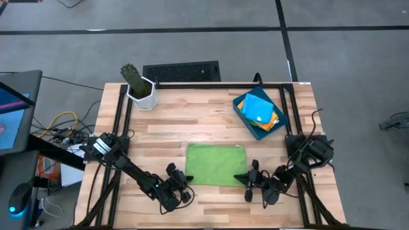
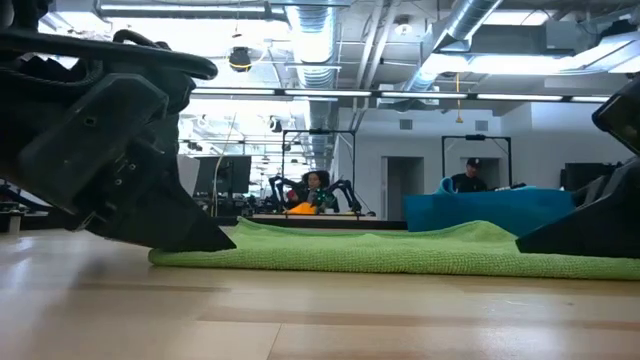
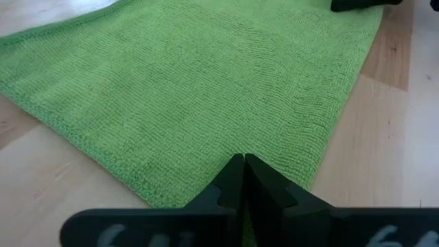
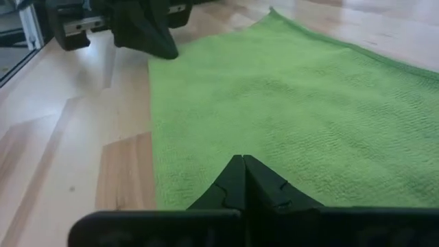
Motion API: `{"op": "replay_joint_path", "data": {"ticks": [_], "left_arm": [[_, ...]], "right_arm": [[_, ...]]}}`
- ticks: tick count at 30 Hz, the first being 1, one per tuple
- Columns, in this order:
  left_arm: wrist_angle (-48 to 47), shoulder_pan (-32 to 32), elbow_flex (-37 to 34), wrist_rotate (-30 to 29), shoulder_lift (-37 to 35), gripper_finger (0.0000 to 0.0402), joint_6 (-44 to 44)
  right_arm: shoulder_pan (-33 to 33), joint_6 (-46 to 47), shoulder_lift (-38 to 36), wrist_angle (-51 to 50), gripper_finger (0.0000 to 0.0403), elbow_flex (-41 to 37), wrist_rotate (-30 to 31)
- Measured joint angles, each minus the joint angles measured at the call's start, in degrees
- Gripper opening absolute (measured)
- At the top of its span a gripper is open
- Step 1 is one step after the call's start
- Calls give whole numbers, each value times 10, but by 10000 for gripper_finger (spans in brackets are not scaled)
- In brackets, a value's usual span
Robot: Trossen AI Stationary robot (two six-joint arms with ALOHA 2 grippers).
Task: Fold microfiber towels
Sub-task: Fold the green microfiber cloth
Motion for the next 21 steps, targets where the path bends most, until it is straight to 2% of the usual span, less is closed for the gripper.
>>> {"op": "replay_joint_path", "data": {"ticks": [4, 8, 11, 16, 21], "left_arm": [[-4, -1, 0, 2, 0, 6, -20], [-2, -1, 0, -3, 0, 6, -20], [-1, -2, 0, -4, 1, 6, -18], [-1, -2, 0, -5, 1, 6, -17], [-4, -6, -1, -2, 1, 6, -10]], "right_arm": [[19, -25, -40, -4, 13, -3, -5], [28, -113, -107, 2, 21, 1, 29], [15, -182, -124, 3, 25, 20, 34], [-24, -211, -68, 0, 16, 56, -42], [-23, -140, 18, 1, 19, 71, -60]]}}
